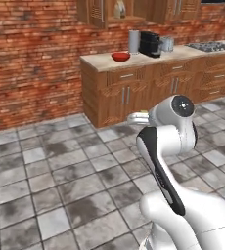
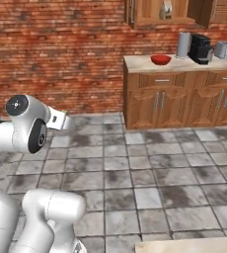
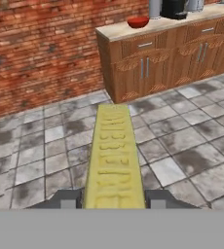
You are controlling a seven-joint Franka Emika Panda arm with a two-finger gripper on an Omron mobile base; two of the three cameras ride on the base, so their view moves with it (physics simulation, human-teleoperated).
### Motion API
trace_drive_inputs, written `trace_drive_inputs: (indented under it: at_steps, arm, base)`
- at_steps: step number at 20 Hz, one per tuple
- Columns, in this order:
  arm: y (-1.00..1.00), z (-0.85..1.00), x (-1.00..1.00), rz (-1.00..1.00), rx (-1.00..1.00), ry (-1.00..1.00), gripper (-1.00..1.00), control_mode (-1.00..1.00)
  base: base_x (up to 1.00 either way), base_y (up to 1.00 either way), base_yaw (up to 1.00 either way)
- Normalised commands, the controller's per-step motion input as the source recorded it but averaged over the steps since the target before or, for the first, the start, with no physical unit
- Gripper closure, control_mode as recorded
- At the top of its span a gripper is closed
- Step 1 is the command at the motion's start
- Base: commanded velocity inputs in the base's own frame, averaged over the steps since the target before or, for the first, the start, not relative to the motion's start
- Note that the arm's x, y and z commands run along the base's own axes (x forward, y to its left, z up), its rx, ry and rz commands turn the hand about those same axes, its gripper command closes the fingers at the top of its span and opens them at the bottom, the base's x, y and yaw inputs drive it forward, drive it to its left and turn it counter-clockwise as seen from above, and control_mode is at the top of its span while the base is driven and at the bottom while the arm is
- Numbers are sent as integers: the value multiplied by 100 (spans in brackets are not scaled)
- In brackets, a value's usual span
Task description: Pick the egg and butter from the fridge and place them by the bowl for mixing.
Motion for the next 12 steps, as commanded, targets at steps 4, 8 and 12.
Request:
trace_drive_inputs:
  at_steps: [4, 8, 12]
  arm:
    - [0, 0, 0, 0, 0, 0, 100, 100]
    - [0, 0, 0, 0, 0, 0, 100, 100]
    - [0, 0, 0, 0, 0, 0, 100, 100]
  base:
    - [66, 21, -38]
    - [66, 20, -37]
    - [67, 19, -37]
